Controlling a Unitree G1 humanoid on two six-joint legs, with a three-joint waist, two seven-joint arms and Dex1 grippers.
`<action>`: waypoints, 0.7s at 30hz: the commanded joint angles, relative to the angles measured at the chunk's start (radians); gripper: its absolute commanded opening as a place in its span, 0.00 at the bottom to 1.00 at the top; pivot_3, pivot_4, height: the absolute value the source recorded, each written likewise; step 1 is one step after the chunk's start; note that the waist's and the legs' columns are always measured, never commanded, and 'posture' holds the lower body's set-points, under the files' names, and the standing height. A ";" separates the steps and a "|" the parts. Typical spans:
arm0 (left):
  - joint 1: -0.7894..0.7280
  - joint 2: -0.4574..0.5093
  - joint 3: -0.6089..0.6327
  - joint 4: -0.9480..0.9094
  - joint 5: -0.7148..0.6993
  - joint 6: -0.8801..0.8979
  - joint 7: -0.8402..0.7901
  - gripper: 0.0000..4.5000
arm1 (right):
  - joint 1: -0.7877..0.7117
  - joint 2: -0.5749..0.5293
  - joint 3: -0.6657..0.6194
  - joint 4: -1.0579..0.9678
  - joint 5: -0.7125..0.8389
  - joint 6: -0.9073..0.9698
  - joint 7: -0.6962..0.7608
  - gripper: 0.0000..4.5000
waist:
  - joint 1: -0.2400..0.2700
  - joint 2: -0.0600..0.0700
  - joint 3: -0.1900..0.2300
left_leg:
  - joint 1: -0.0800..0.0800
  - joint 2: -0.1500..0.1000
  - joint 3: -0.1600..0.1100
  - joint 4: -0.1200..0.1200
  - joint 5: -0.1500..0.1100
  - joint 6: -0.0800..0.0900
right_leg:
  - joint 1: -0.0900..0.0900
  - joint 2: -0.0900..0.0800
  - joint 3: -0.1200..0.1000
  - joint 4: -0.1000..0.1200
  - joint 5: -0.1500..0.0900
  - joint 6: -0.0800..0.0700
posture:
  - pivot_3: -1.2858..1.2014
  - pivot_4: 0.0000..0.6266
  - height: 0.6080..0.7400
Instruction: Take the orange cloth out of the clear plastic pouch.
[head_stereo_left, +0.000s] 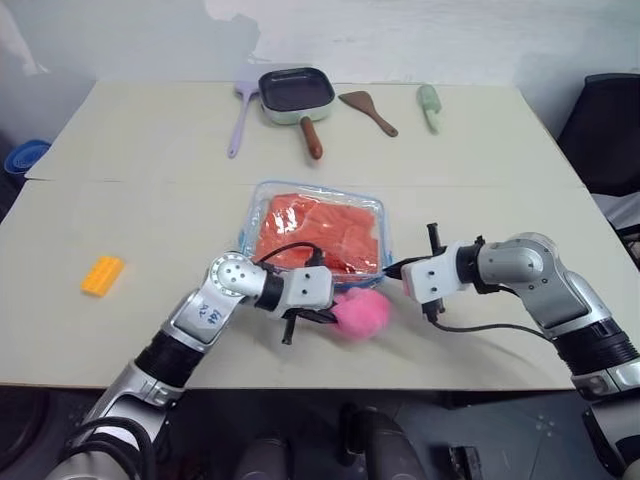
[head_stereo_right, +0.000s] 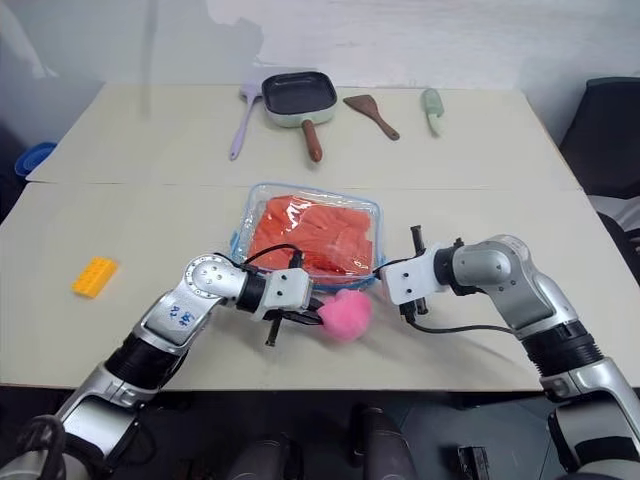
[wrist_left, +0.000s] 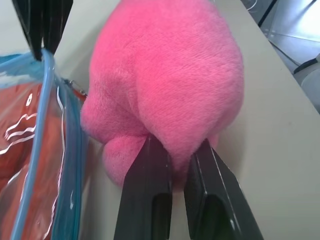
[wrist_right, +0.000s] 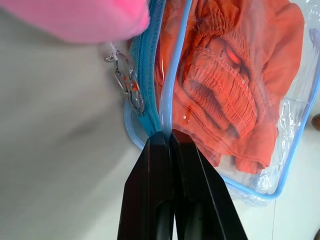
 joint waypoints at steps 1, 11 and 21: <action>0.061 0.084 0.090 -0.050 -0.037 0.042 -0.008 0.04 | -0.033 -0.045 -0.037 0.036 -0.009 -0.051 -0.003 0.01 | -0.005 0.000 0.000 | 0.000 0.000 0.000 0.000 0.000 0.000 | 0.000 0.000 0.000 0.000 0.000 0.000 | 0.52 0.24 1.00; 0.294 0.275 0.354 -0.162 -0.140 0.141 0.049 0.04 | -0.057 -0.098 -0.056 0.175 -0.013 -0.249 -0.052 0.01 | -0.014 0.001 0.001 | 0.001 0.001 0.000 -0.001 0.000 -0.001 | 0.000 -0.001 0.000 -0.001 -0.001 -0.002 | 0.52 0.24 1.00; 0.423 0.446 0.643 -0.037 -0.269 0.221 0.003 0.04 | 0.022 -0.160 -0.082 0.180 0.088 -0.389 -0.040 0.01 | -0.014 0.005 0.003 | 0.001 0.001 0.000 -0.002 -0.001 -0.002 | -0.001 -0.001 -0.001 -0.002 -0.002 -0.003 | 0.52 0.24 1.00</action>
